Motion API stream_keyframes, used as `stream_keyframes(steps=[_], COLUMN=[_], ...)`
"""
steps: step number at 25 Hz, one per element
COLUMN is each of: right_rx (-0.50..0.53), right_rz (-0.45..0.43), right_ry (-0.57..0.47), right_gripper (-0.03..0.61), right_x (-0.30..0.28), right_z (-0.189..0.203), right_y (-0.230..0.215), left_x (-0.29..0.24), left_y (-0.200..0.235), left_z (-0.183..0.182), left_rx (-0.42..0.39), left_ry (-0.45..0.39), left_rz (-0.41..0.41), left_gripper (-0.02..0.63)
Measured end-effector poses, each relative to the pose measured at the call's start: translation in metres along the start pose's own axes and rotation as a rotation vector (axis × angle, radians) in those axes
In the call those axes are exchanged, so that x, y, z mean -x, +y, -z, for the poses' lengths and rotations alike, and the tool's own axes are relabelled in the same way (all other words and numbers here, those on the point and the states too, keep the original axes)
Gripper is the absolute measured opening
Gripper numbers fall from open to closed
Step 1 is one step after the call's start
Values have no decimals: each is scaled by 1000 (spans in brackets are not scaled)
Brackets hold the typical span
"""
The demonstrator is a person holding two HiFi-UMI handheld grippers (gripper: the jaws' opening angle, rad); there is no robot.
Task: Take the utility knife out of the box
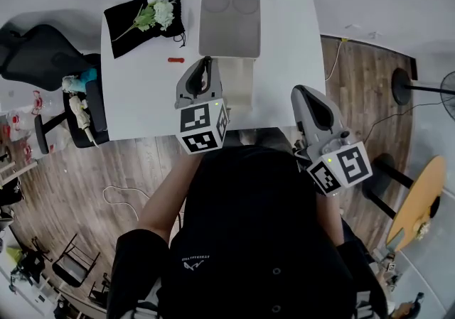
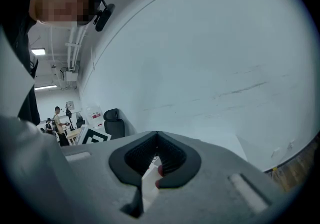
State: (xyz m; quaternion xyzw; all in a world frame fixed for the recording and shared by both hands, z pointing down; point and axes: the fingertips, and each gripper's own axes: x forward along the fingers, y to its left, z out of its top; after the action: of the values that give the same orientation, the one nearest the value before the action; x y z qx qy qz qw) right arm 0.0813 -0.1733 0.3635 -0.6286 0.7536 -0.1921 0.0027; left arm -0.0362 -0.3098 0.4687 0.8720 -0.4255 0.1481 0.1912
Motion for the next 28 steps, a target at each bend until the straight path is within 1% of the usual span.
stream_keyframes(steps=[3,9,12,17,21,28], right_rx=[5,19,21,21,19,22], right_rz=[-32,-75,-85,-89,-87,-78], right_ry=[5,13,16,16,14,0], right_gripper=[5,5,5,5,5,5], right_x=[-6,-15,-17,-18,-18,-15], right_z=[3,4,5,7,8,6], right_y=[5,16,18,20,21,19], left_x=[17,53,66,84,93,97], left_y=[-5,-18,-24,-33,-37,-42], left_z=[-22,-61,-66,-72,-74,-80], left_rx=[-27,-54,-81,-83,-70,-63], left_ry=[-61,-172,-197,-224,-243,-274], left_rz=[45,172,225,318,356,383], left_gripper=[63,63,63,63,63,63])
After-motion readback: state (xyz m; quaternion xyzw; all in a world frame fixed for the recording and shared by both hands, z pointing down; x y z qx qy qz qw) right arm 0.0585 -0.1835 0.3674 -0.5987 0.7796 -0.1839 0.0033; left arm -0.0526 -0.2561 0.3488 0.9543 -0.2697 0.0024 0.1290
